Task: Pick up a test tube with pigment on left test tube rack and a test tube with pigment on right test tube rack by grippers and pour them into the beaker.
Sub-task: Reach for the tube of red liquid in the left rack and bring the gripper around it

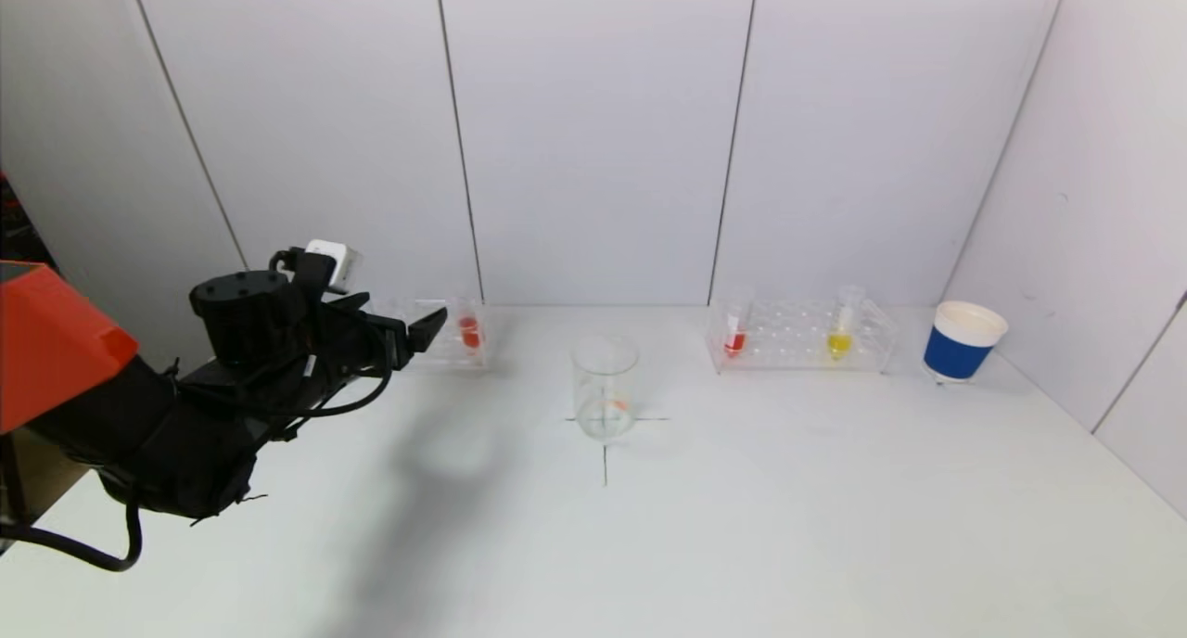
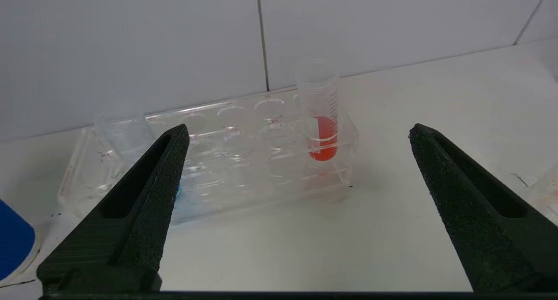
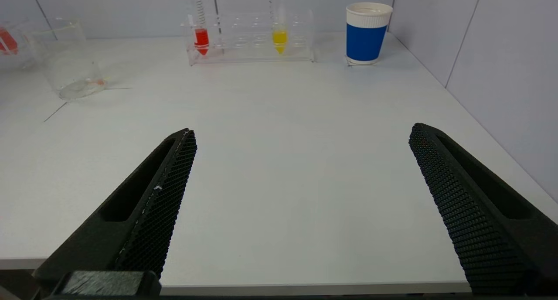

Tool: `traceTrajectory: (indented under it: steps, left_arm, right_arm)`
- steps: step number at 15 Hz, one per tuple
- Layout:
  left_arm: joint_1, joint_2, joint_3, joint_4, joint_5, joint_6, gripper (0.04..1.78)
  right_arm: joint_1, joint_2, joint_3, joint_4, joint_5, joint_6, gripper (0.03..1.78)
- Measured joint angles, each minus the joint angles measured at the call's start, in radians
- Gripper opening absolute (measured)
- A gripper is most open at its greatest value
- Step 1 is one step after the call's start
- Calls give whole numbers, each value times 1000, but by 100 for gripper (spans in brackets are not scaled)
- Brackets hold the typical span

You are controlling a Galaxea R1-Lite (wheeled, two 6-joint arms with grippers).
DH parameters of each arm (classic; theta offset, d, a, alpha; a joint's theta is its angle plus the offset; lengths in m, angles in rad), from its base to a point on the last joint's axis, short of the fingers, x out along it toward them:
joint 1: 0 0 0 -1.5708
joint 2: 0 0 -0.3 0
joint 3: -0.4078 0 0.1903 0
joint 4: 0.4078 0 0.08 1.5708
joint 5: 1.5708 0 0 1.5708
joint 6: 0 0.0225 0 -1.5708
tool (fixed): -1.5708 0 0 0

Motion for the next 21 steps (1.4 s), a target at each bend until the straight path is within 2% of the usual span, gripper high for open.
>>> traceTrajectory:
  steps: [12, 21]
  left_arm:
    - [-61, 178, -158, -3, 69, 2, 176]
    - [-72, 253, -256, -1, 71, 0, 176]
  right_arm:
    - [0, 0, 0, 0, 0, 0, 177]
    - [0, 0, 0, 0, 0, 0, 177]
